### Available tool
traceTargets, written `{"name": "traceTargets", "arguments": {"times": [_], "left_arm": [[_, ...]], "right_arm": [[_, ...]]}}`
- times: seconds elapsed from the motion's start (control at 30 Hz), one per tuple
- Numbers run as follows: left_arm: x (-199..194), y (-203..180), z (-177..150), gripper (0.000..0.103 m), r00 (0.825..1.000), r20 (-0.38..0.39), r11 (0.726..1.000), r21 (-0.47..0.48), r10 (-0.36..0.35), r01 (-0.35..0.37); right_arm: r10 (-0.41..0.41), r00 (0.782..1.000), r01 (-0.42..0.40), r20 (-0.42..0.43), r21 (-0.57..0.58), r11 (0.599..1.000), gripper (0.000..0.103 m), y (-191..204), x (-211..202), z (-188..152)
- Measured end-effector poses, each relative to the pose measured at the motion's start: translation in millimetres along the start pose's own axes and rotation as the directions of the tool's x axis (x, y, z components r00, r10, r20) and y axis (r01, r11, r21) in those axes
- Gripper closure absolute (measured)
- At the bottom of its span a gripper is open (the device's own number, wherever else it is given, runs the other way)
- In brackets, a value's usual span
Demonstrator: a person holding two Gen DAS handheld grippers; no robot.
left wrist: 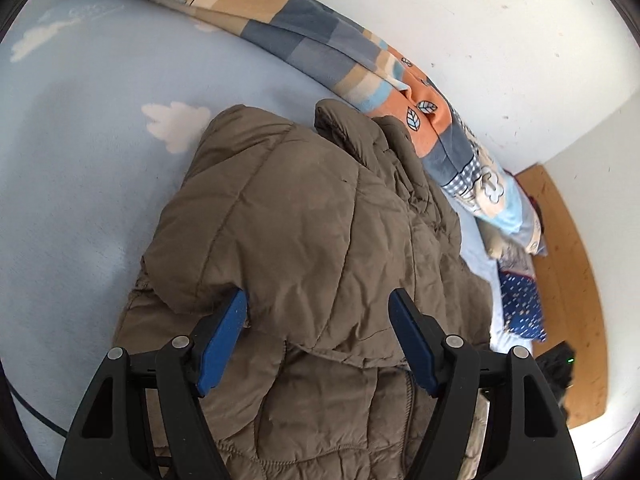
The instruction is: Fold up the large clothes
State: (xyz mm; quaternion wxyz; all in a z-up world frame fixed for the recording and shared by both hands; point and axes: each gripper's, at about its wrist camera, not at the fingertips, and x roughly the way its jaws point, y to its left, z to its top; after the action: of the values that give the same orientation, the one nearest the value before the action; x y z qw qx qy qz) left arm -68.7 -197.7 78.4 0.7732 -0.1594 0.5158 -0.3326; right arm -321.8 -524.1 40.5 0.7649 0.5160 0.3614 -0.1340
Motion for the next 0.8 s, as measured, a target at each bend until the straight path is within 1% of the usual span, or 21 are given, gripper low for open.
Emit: {"name": "traceTargets", "arguments": {"times": [0.03, 0.07, 0.13, 0.2, 0.27, 0.3, 0.33, 0.37, 0.43, 0.47, 0.5, 0.53, 0.6, 0.67, 0.7, 0.77, 0.8], "left_arm": [[-1, 2, 1, 0.031, 1.0, 0.006, 1.0, -0.003, 0.0, 0.0], [-1, 1, 2, 0.031, 1.0, 0.01, 1.0, -0.007, -0.001, 0.001], [-5, 2, 4, 0.031, 1.0, 0.019, 1.0, -0.018, -0.019, 0.019], [-9, -1, 5, 0.031, 0.999, 0.04, 1.0, -0.012, -0.005, 0.005], [-12, -7, 6, 0.031, 0.998, 0.059, 1.0, 0.014, 0.015, -0.016], [-10, -8, 6, 0.031, 0.998, 0.058, 0.999, 0.026, 0.024, -0.026], [-8, -8, 5, 0.031, 0.998, 0.052, 0.998, 0.038, 0.039, -0.041], [-3, -9, 4, 0.031, 0.997, 0.045, 0.997, 0.051, 0.064, -0.066], [10, -10, 0, 0.031, 0.99, 0.02, 0.985, 0.093, 0.141, -0.142], [17, -11, -2, 0.031, 0.981, 0.013, 0.974, 0.12, 0.191, -0.191], [25, -11, -4, 0.031, 0.968, 0.006, 0.957, 0.15, 0.249, -0.247], [30, -11, -5, 0.031, 0.961, 0.003, 0.947, 0.172, 0.277, -0.273], [34, -11, -6, 0.03, 0.951, 0.014, 0.932, 0.199, 0.308, -0.305], [33, -10, -5, 0.029, 0.942, 0.028, 0.92, 0.208, 0.335, -0.334], [32, -7, -5, 0.029, 0.939, 0.034, 0.918, 0.203, 0.342, -0.342], [31, 1, -2, 0.029, 0.937, 0.029, 0.92, 0.184, 0.347, -0.347], [30, 5, -1, 0.029, 0.936, 0.028, 0.92, 0.176, 0.351, -0.351]], "right_arm": [[-0.002, 1.0, 0.002, -0.008, -0.004, 1.0, 0.065, 1, 5, 0], [-0.031, 1.0, 0.031, -0.006, -0.014, 0.999, 0.079, 2, 7, 0], [-0.065, 0.998, 0.066, 0.026, -0.049, 0.997, 0.08, 6, 4, -1], [-0.106, 0.991, 0.113, 0.082, -0.083, 0.99, 0.082, 15, -8, 0], [-0.155, 0.977, 0.176, 0.145, -0.144, 0.974, 0.083, 28, -20, 2], [-0.189, 0.964, 0.222, 0.188, -0.17, 0.96, 0.083, 34, -27, 4], [-0.206, 0.955, 0.245, 0.214, -0.178, 0.953, 0.083, 35, -32, 5], [-0.215, 0.951, 0.256, 0.224, -0.173, 0.951, 0.083, 33, -34, 7], [-0.224, 0.957, 0.252, 0.185, -0.15, 0.956, 0.083, 21, -28, 10], [-0.233, 0.959, 0.255, 0.159, -0.136, 0.957, 0.083, 15, -22, 10], [-0.253, 0.958, 0.27, 0.135, -0.128, 0.954, 0.083, 10, -14, 10], [-0.271, 0.955, 0.286, 0.117, -0.13, 0.949, 0.082, 7, -9, 8], [-0.29, 0.952, 0.302, 0.101, -0.127, 0.945, 0.08, 0, -4, 5], [-0.287, 0.953, 0.298, 0.095, -0.128, 0.946, 0.079, -2, -1, 5], [-0.285, 0.955, 0.294, 0.087, -0.13, 0.947, 0.074, -2, 0, 6], [-0.269, 0.96, 0.277, 0.081, -0.119, 0.953, 0.071, -3, 0, 6], [-0.256, 0.964, 0.263, 0.075, -0.11, 0.958, 0.067, -3, -1, 6]]}}
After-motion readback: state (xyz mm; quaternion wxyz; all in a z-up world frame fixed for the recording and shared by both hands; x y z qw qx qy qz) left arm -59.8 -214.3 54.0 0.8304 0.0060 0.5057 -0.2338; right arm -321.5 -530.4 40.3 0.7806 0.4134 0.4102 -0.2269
